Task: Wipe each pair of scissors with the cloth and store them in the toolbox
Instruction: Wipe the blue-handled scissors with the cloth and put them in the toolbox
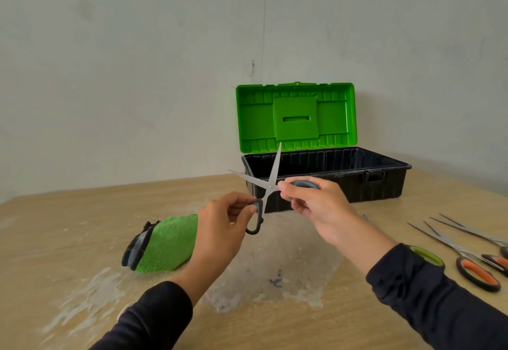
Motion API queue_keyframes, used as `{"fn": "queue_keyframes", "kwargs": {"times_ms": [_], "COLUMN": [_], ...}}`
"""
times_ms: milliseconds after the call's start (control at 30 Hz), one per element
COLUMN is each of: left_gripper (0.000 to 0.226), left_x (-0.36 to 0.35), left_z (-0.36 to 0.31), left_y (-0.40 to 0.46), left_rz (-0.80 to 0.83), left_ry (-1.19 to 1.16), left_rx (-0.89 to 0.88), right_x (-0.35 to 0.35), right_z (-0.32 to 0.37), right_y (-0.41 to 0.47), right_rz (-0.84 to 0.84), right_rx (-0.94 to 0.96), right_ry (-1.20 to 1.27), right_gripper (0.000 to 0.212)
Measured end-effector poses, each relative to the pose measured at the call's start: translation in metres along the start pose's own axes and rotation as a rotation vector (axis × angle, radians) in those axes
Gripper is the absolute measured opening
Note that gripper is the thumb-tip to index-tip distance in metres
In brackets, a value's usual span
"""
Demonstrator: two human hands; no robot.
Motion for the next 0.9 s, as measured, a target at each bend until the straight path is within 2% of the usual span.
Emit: {"fn": "queue_keyframes", "kwargs": {"times_ms": [100, 167, 267, 433, 533, 633, 700, 800, 900], "left_gripper": [0.016, 0.015, 0.015, 0.007, 0.013, 0.031, 0.040, 0.032, 0.019], "left_x": [0.007, 0.011, 0.017, 0.035, 0.049, 0.052, 0.051, 0.048, 0.053], "left_z": [-0.003, -0.004, -0.006, 0.000, 0.013, 0.040, 0.056, 0.059, 0.054], "left_y": [0.001, 0.002, 0.003, 0.014, 0.022, 0.028, 0.028, 0.027, 0.029], "left_rz": [-0.052, -0.077, -0.091, -0.101, -0.098, 0.071, 0.177, 0.201, 0.113], "left_ry": [-0.047, -0.065, -0.060, 0.001, 0.229, 0.627, 0.791, 0.850, 0.781], "left_rx": [-0.004, -0.010, -0.032, -0.038, -0.061, -0.062, -0.017, -0.027, -0.038], "right_x": [-0.014, -0.026, -0.038, -0.050, -0.048, -0.041, -0.037, -0.034, -0.031], "right_z": [-0.009, -0.013, -0.015, -0.014, -0.012, -0.018, -0.025, -0.026, -0.023], "right_y": [-0.003, -0.006, -0.006, 0.007, 0.016, 0.022, 0.025, 0.028, 0.031], "right_rz": [-0.081, -0.101, -0.142, -0.166, -0.200, -0.197, -0.189, -0.152, -0.127], "right_rx": [-0.086, -0.101, -0.089, -0.102, -0.075, -0.034, -0.012, 0.040, 0.102], "right_ry": [0.302, 0.383, 0.302, 0.201, 0.220, 0.155, 0.044, -0.096, -0.167], "right_gripper": [0.025, 0.023, 0.014, 0.014, 0.011, 0.011, 0.011, 0.013, 0.012]}}
Point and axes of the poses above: each hand's wrist, its own y-axis towards the middle knuckle, its own x-axis out of the back of the hand, z = x × y, the point moved 6 cm from there along y, towards the middle knuckle, and after that the axes turned 7 degrees about x, right-handed, at the moved point
